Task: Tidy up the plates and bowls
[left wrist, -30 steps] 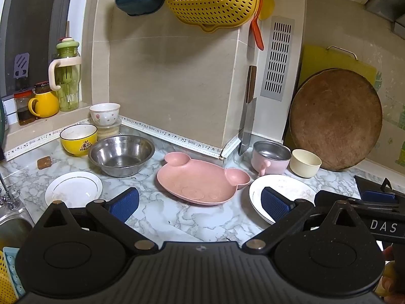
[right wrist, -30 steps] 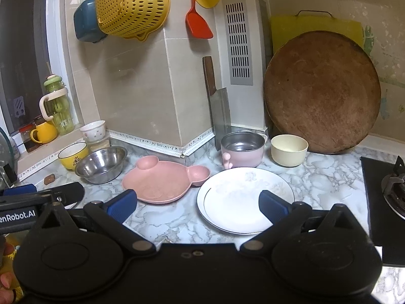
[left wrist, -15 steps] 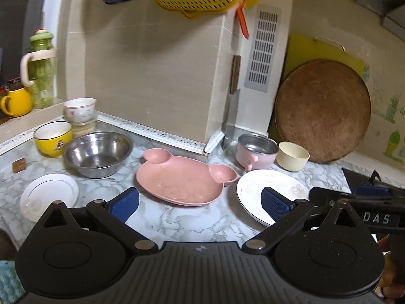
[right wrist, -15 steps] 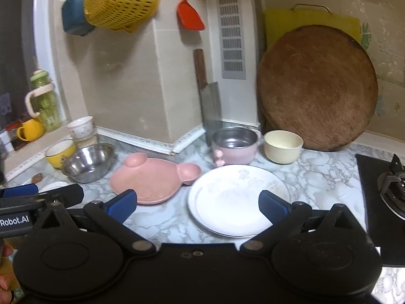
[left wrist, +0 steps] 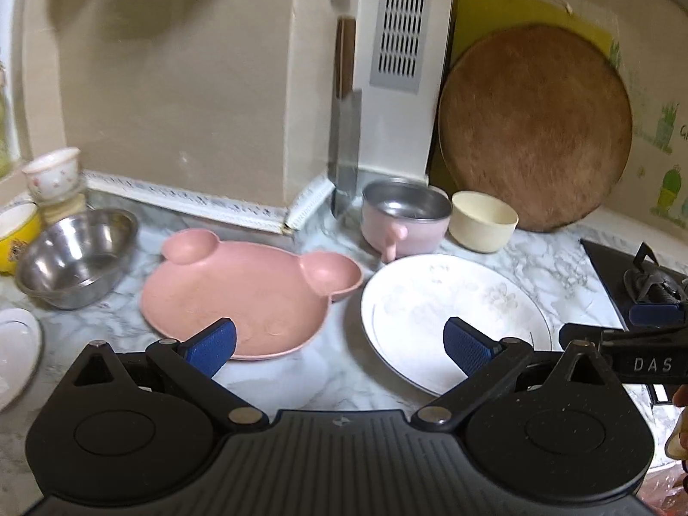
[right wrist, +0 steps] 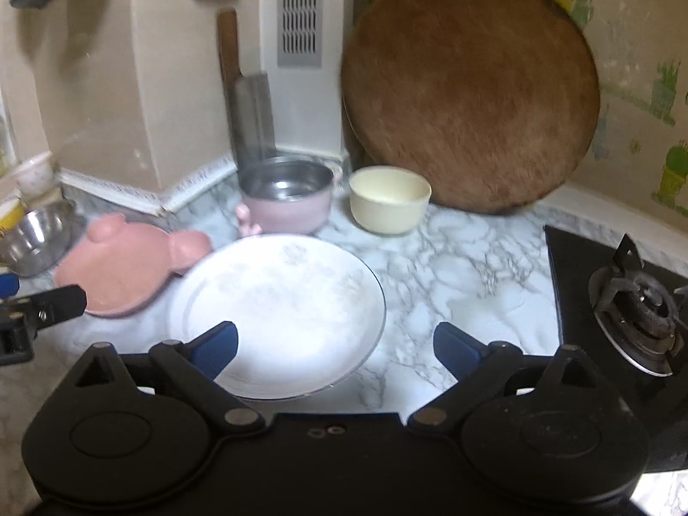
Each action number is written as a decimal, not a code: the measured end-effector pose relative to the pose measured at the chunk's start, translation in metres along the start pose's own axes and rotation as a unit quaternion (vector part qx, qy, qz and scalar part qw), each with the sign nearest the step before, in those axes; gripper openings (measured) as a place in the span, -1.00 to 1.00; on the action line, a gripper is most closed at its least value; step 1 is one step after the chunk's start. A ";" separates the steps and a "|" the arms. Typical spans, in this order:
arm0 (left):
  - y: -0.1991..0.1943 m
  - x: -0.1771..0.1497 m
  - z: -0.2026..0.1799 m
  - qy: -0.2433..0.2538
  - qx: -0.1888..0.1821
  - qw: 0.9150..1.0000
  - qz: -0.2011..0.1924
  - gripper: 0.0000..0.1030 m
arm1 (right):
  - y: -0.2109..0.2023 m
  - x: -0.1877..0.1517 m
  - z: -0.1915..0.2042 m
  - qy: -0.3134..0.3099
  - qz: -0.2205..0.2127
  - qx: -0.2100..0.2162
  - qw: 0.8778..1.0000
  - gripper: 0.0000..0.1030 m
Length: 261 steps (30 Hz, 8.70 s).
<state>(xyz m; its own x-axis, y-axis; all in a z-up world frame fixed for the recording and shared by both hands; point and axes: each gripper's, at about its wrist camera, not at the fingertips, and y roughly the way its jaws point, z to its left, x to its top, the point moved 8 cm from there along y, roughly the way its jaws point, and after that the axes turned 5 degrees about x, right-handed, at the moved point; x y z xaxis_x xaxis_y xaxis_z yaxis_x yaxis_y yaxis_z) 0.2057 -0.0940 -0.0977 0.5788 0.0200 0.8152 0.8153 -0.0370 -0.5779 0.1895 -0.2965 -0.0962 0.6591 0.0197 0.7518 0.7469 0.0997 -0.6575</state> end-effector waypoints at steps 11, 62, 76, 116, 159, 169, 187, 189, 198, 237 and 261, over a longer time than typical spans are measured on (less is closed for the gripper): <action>0.054 -0.001 -0.017 -0.009 -0.002 0.999 0.036 1.00 | 0.052 0.000 -0.033 -0.007 0.030 -0.010 0.999 0.74; 0.111 -0.021 -0.044 -0.052 -0.020 0.987 0.153 -0.76 | 0.105 -0.011 -0.069 0.090 0.106 0.084 0.987 -0.77; 0.060 -0.013 -0.125 0.034 -0.114 0.987 0.104 -0.97 | 0.039 -0.036 -0.102 0.110 0.082 0.059 0.989 -0.83; 0.020 -0.016 -0.087 0.001 -0.073 0.994 0.086 -0.90 | -0.001 -0.011 -0.073 -0.018 0.037 0.105 0.994 0.04; -0.075 -0.017 0.231 -0.121 0.145 0.982 -0.005 1.00 | 0.008 0.041 0.259 -0.135 0.000 0.269 0.954 0.99; -0.050 -0.022 0.300 -0.102 0.183 0.978 0.023 1.00 | 0.047 0.036 0.331 -0.147 0.035 0.279 0.948 0.99; 0.000 -0.050 0.387 -0.163 0.176 0.968 0.079 0.99 | 0.112 0.021 0.416 -0.173 0.100 0.274 0.941 0.54; 0.003 -0.052 0.394 -0.173 0.174 0.966 0.082 0.98 | 0.119 0.018 0.420 -0.171 0.111 0.275 0.940 0.44; 0.016 -0.061 0.408 -0.201 0.151 0.961 0.116 0.30 | 0.141 0.011 0.432 -0.132 0.172 0.296 0.930 0.11; 0.018 -0.080 0.412 -0.304 0.074 0.940 0.137 -0.80 | 0.153 -0.005 0.411 -0.024 0.242 0.339 0.909 -0.85; 0.009 -0.050 0.273 -0.242 -0.019 0.959 0.142 -0.80 | 0.100 0.018 0.267 0.047 0.207 0.301 0.930 -0.87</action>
<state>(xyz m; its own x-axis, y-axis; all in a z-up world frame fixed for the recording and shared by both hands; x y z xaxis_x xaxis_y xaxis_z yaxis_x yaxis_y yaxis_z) 0.1891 0.1778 -0.1542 0.7263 0.4656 0.5057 0.6269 -0.1468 -0.7651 0.2519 -0.0204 -0.1348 0.9051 0.0954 0.4144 0.2620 0.6424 -0.7202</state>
